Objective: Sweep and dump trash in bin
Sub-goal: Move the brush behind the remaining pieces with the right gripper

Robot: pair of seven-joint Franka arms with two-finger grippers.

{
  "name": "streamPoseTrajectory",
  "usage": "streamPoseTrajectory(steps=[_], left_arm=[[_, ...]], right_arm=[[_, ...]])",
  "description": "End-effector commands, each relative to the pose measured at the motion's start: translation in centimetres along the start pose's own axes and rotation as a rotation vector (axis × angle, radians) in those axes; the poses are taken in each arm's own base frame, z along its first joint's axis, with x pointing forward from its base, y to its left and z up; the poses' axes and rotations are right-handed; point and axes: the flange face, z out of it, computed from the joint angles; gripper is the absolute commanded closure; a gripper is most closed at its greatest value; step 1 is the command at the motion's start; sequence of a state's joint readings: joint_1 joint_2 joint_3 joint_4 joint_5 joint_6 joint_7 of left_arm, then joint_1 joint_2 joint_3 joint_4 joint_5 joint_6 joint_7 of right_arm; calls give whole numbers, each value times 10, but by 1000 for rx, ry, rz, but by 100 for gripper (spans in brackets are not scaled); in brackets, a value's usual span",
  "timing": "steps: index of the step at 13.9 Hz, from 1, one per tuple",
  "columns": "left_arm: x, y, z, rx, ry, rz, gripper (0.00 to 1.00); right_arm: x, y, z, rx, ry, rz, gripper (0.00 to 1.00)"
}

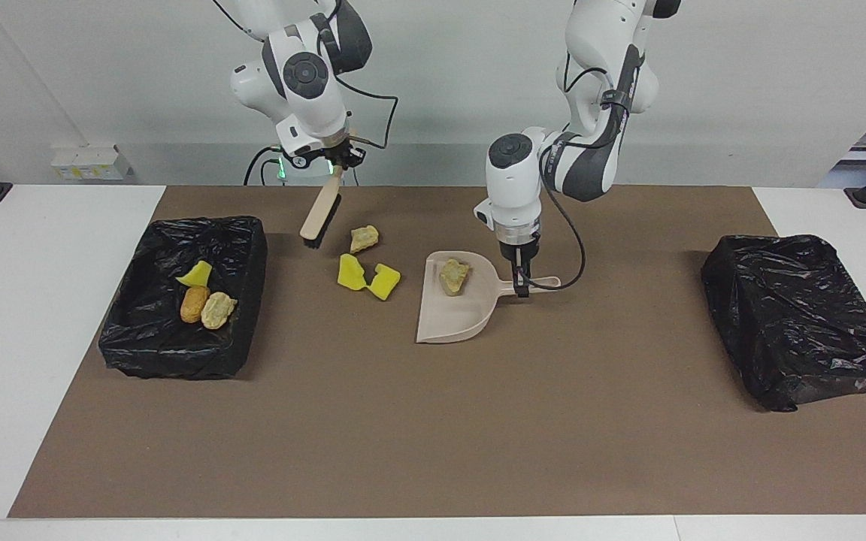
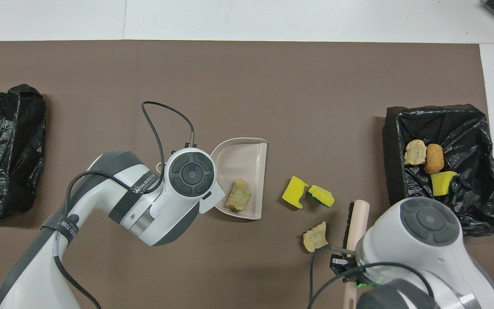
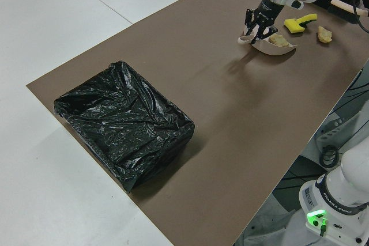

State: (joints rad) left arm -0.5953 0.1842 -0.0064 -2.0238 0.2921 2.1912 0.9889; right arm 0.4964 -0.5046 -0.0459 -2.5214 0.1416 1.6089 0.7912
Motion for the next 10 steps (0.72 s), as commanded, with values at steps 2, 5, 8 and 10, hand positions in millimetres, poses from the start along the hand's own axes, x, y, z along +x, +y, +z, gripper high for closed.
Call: streamPoseTrajectory(steps=[2, 5, 8, 10], left_arm=[[-6, 9, -3, 21, -5, 17, 100], [-7, 9, -3, 21, -3, 8, 100], [-7, 8, -2, 21, -3, 3, 100], [-7, 8, -2, 24, 0, 3, 100]], right_arm=[[-27, -13, 40, 38, 47, 56, 100], [-21, -27, 48, 92, 51, 62, 100], [-1, -67, 74, 106, 70, 136, 100], [15, -92, 66, 126, 57, 142, 100]])
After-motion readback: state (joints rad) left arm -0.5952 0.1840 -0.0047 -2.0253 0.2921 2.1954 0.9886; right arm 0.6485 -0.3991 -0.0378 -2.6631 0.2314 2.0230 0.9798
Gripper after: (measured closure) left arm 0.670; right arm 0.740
